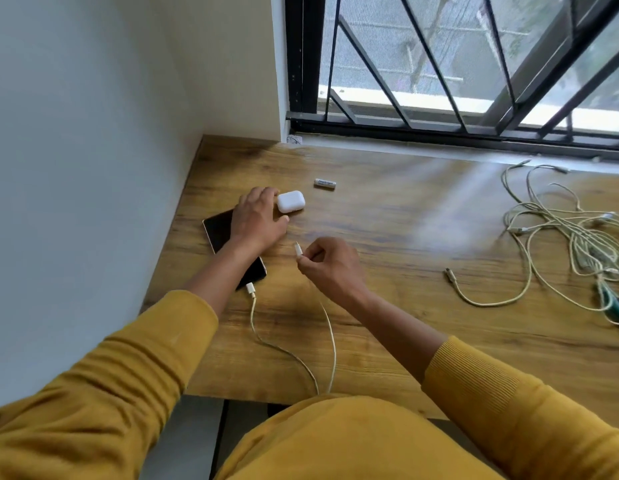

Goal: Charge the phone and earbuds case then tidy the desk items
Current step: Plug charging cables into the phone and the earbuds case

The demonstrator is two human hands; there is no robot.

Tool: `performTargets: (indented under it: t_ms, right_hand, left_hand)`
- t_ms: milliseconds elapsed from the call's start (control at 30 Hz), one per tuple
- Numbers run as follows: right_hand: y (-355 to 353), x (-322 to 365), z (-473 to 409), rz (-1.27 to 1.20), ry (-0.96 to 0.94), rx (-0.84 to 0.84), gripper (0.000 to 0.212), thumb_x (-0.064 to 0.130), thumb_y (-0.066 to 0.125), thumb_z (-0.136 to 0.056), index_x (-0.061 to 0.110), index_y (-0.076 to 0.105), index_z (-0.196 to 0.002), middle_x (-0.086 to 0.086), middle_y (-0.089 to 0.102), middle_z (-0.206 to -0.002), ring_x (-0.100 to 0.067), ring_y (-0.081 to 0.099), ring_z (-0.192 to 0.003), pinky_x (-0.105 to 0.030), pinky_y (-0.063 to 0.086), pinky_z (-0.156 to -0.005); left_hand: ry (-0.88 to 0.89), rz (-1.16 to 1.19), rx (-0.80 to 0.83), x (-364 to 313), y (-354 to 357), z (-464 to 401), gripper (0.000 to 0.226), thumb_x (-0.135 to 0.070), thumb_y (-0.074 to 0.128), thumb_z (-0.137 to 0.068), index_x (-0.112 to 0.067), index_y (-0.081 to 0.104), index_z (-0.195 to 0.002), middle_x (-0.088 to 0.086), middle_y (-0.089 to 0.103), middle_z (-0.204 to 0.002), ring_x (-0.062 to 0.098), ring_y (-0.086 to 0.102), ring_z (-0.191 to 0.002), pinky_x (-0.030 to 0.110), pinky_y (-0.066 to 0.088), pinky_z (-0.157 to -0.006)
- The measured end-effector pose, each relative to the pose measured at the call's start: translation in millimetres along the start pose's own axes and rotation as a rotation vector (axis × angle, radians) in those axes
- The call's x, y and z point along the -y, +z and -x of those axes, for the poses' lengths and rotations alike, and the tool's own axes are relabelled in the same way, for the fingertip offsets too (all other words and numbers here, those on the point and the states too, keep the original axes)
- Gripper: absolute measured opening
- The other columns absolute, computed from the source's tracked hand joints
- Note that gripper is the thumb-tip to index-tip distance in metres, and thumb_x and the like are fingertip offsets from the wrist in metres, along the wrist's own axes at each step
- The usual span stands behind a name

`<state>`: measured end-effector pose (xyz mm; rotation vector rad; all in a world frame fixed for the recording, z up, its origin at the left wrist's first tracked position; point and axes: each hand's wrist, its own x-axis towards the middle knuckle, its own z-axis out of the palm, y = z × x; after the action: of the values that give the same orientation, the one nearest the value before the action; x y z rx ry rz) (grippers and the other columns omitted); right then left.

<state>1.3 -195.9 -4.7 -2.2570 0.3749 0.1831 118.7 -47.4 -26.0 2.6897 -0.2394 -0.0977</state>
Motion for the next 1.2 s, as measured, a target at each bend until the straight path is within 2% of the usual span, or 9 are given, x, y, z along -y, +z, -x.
performTargets:
  t_ms: [200,467,600,800,900,933,1033,1067,1200]
  right_hand:
    - [-5.4,1.3,-0.4,-0.247,0.060,0.031,0.014,0.025,0.078,-0.084,0.019,0.074,-0.073,0.006,0.077,-0.069,-0.012,0.076,-0.069,-0.050,0.063,-0.080]
    - [-11.4,4.9,10.8,-0.216,0.042,-0.046,0.007,0.033,0.077,-0.081,0.028,0.076,-0.077,0.014,0.075,-0.070,-0.007,0.073,-0.070,-0.044,0.063,-0.075]
    - [-13.5,8.0,14.9,-0.209,0.043,-0.059,0.005,0.030,0.076,-0.079,0.026,0.074,-0.076,0.010,0.074,-0.071,-0.010,0.071,-0.070,-0.039,0.058,-0.069]
    - [-15.5,6.6,19.0,-0.260,0.020,-0.082,0.009,0.028,0.075,-0.079,0.024,0.071,-0.072,0.005,0.072,-0.070,-0.006,0.060,-0.061,-0.036,0.049,-0.062]
    - [-16.2,2.9,20.8,-0.253,-0.008,-0.107,0.014,0.029,0.075,-0.086,0.024,0.070,-0.074,0.005,0.069,-0.068,-0.003,0.057,-0.059,-0.034,0.047,-0.060]
    - [-16.5,1.9,22.0,-0.244,-0.019,-0.118,0.015,0.030,0.075,-0.087,0.025,0.070,-0.075,0.006,0.069,-0.067,-0.002,0.056,-0.059,-0.033,0.046,-0.059]
    - [-16.9,0.4,27.1,-0.232,-0.050,-0.153,0.016,0.033,0.076,-0.089,0.026,0.070,-0.076,0.008,0.068,-0.067,-0.005,0.060,-0.060,-0.037,0.050,-0.058]
    - [-16.6,0.2,29.0,-0.226,-0.060,-0.162,0.016,0.033,0.076,-0.089,0.026,0.070,-0.076,0.008,0.069,-0.067,-0.008,0.062,-0.061,-0.039,0.052,-0.058]
    - [-16.0,0.1,34.7,-0.178,-0.096,-0.178,0.015,0.033,0.078,-0.085,0.026,0.070,-0.073,0.008,0.067,-0.063,-0.011,0.064,-0.059,-0.041,0.054,-0.057]
  left_hand:
    - [0.071,-0.052,0.055,-5.5,10.4,-14.5,0.064,-0.031,0.073,-0.095,-0.018,0.048,-0.152,0.008,0.051,-0.152,0.034,0.046,-0.139,0.047,0.041,-0.115]
    - [0.079,0.036,-0.034,-4.0,18.8,-14.9,0.051,-0.010,0.073,-0.092,-0.012,0.060,-0.141,0.012,0.060,-0.137,0.033,0.056,-0.126,0.044,0.045,-0.109]
    - [0.049,0.111,-0.078,-1.7,18.2,-6.3,0.049,-0.017,0.074,-0.089,-0.011,0.064,-0.137,0.012,0.063,-0.129,0.030,0.060,-0.118,0.042,0.051,-0.100]
    - [0.014,0.177,-0.159,0.7,14.3,13.3,0.048,-0.024,0.080,-0.082,-0.011,0.073,-0.128,0.008,0.070,-0.120,0.025,0.064,-0.110,0.031,0.047,-0.091]
    - [-0.004,0.272,-0.204,0.8,5.1,28.8,0.046,-0.024,0.081,-0.083,-0.013,0.075,-0.127,0.005,0.072,-0.124,0.019,0.067,-0.108,0.032,0.053,-0.094]
    - [-0.011,0.319,-0.212,0.4,1.0,34.7,0.046,-0.025,0.083,-0.083,-0.014,0.076,-0.127,0.003,0.072,-0.126,0.016,0.067,-0.108,0.029,0.055,-0.096]
    - [-0.040,0.475,-0.183,0.9,-10.8,54.7,0.045,-0.022,0.085,-0.084,-0.016,0.076,-0.127,-0.003,0.073,-0.126,0.001,0.068,-0.101,0.005,0.051,-0.085]
    - [-0.047,0.511,-0.169,1.6,-13.6,62.2,0.045,-0.021,0.084,-0.084,-0.017,0.076,-0.128,-0.005,0.074,-0.125,-0.001,0.069,-0.101,0.005,0.052,-0.084]
    - [-0.069,0.637,-0.131,2.9,-19.8,91.8,0.045,-0.019,0.085,-0.085,-0.018,0.075,-0.129,-0.007,0.077,-0.119,0.004,0.073,-0.104,0.030,0.063,-0.091]
